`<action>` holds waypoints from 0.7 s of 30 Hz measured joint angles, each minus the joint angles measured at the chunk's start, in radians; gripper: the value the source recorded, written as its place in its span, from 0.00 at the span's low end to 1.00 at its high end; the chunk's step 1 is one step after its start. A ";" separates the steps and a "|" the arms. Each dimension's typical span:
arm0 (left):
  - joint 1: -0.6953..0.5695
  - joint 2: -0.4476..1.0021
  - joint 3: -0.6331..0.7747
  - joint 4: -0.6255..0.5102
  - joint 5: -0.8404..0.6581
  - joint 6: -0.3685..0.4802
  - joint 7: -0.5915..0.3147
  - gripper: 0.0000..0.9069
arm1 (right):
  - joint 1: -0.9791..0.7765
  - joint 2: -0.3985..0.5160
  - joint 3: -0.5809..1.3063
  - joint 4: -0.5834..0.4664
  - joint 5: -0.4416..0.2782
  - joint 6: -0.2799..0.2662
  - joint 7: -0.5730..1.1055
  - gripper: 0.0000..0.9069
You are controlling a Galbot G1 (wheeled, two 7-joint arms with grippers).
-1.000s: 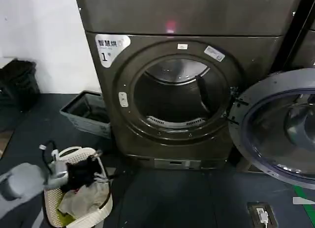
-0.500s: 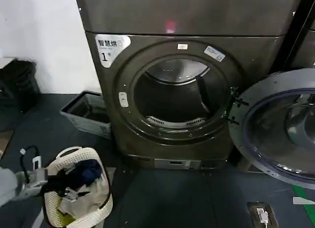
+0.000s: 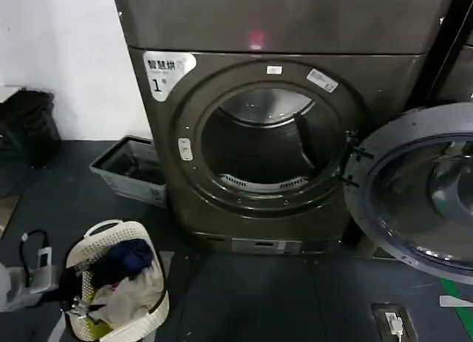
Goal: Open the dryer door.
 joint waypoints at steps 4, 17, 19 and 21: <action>0.010 0.001 -0.009 0.003 0.002 0.004 -0.002 1.00 | 0.000 0.001 0.000 0.001 0.001 0.000 0.000 1.00; 0.024 0.004 -0.012 0.028 0.038 -0.012 0.013 1.00 | 0.000 0.000 -0.001 0.001 0.003 0.001 -0.001 1.00; 0.033 0.008 -0.012 0.031 0.050 -0.010 0.017 1.00 | 0.000 0.000 -0.003 0.001 0.002 0.002 -0.001 1.00; 0.035 0.008 -0.012 0.036 0.056 -0.009 0.021 1.00 | -0.001 0.000 -0.001 0.001 0.003 0.002 -0.002 1.00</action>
